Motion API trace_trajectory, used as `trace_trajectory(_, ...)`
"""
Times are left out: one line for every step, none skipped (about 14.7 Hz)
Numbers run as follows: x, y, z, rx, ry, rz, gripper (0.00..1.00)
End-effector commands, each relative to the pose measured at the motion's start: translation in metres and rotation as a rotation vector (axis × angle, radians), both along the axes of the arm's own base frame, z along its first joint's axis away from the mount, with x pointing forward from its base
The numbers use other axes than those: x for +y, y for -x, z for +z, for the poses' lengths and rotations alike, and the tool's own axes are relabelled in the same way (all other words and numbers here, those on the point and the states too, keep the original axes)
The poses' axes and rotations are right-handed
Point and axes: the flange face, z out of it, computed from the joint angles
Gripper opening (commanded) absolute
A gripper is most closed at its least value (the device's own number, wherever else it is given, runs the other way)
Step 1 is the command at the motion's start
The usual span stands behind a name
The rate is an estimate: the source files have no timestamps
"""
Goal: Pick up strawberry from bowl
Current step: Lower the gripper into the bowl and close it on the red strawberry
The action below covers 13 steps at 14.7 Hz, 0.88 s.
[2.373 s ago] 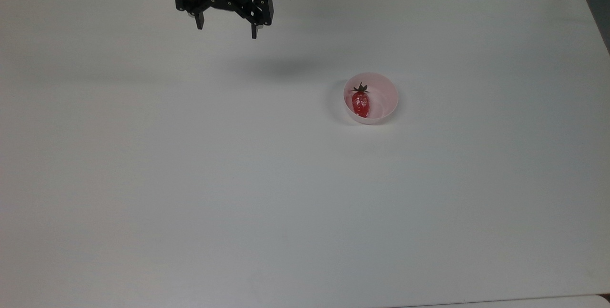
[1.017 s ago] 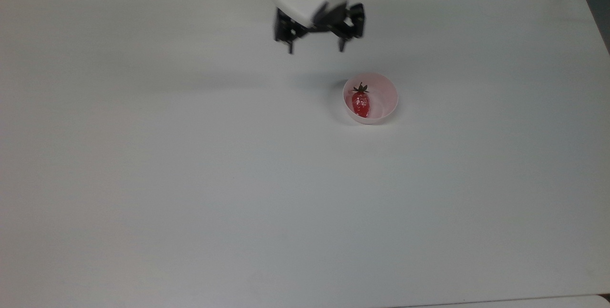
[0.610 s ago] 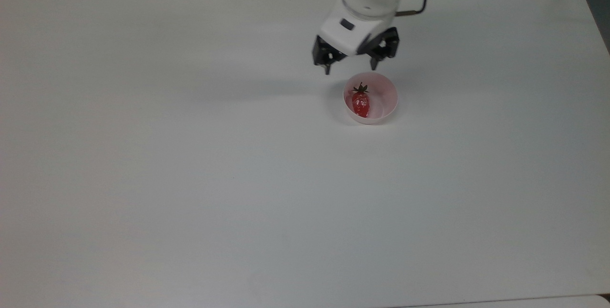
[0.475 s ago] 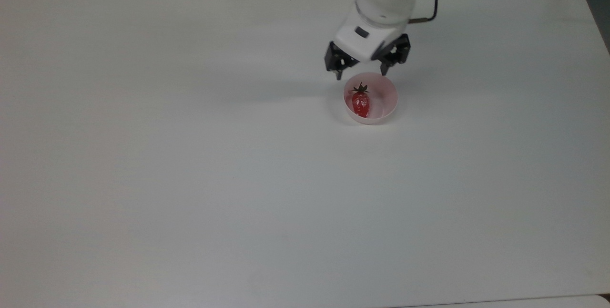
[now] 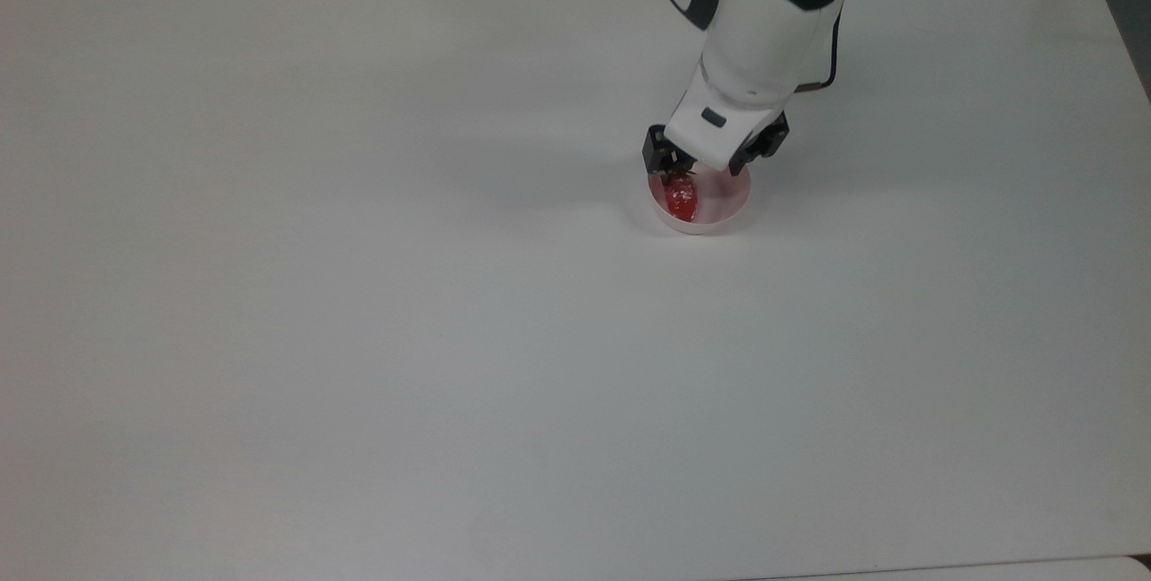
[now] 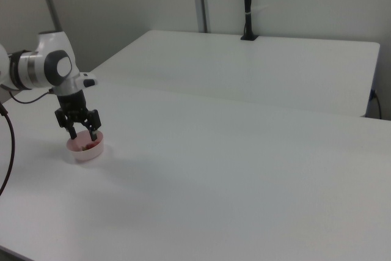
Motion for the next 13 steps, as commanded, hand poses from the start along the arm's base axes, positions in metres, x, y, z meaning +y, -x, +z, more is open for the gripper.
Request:
trace_trajectory(0.007,-0.001,-0.019,-0.002,0.022,0.024,0.78)
trace_trajectory(0.008,0.001,-0.021,0.002,0.032,0.049,0.74)
trace_trajectory(0.006,0.002,-0.026,0.010,0.038,0.069,0.73)
trace_trajectory(0.006,0.002,-0.028,0.014,0.038,0.080,0.71)
trace_trajectory(0.006,0.002,-0.034,0.022,0.043,0.082,0.71)
trace_trajectory(0.006,0.003,-0.037,0.026,0.046,0.086,0.71)
trace_trajectory(0.007,0.003,-0.039,0.026,0.053,0.093,0.71)
trace_trajectory(0.008,0.004,-0.041,0.026,0.062,0.102,0.69)
trace_trajectory(0.007,0.004,-0.043,0.027,0.067,0.104,0.67)
trace_trajectory(0.008,0.004,-0.047,0.033,0.069,0.105,0.62)
trace_trajectory(0.008,0.004,-0.047,0.032,0.067,0.104,0.56)
trace_trajectory(0.008,0.003,-0.046,0.025,0.064,0.105,0.51)
trace_trajectory(0.009,0.002,-0.045,0.020,0.061,0.104,0.48)
